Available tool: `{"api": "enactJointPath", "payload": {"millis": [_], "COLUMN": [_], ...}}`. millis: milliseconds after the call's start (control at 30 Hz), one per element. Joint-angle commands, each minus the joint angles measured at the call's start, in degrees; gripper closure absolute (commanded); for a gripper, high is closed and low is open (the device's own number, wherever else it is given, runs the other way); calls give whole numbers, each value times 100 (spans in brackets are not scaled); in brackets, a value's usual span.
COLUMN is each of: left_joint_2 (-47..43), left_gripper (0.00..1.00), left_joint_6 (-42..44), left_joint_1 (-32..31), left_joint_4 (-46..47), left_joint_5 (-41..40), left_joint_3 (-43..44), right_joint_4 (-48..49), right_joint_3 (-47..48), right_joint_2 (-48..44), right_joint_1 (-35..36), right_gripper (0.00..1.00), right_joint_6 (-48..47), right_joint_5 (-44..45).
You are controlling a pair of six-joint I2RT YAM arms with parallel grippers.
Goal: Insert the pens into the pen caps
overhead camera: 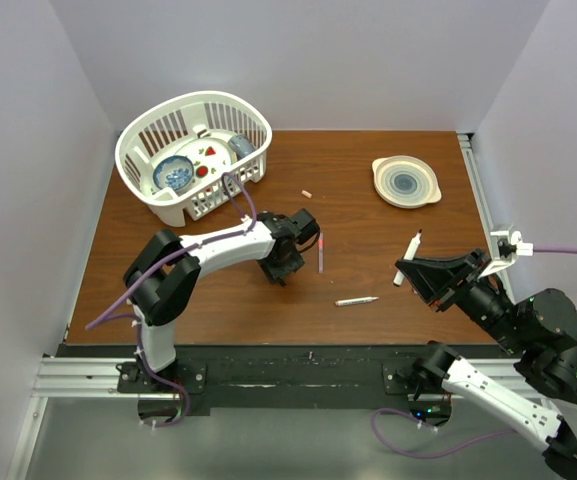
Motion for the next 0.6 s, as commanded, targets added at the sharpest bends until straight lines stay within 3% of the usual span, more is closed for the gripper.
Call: {"api": "enactJointPath", "payload": {"millis": [0, 233, 567], "left_joint_2": [12, 82, 355], "left_gripper": [48, 50, 60], "left_joint_6": [-222, -284, -187], "left_joint_1": [8, 8, 8], "left_joint_4": [-425, -276, -65], "left_joint_5": [-284, -249, -188], "left_joint_3": [108, -15, -182], "right_joint_4": [113, 87, 78], "right_joint_3": [-30, -39, -65], "right_joint_2": [-81, -116, -116], "right_joint_1": [-1, -1, -10], "right_gripper": [100, 100, 100], "right_joint_6": [-70, -105, -62], "right_joint_5": [153, 170, 135]}}
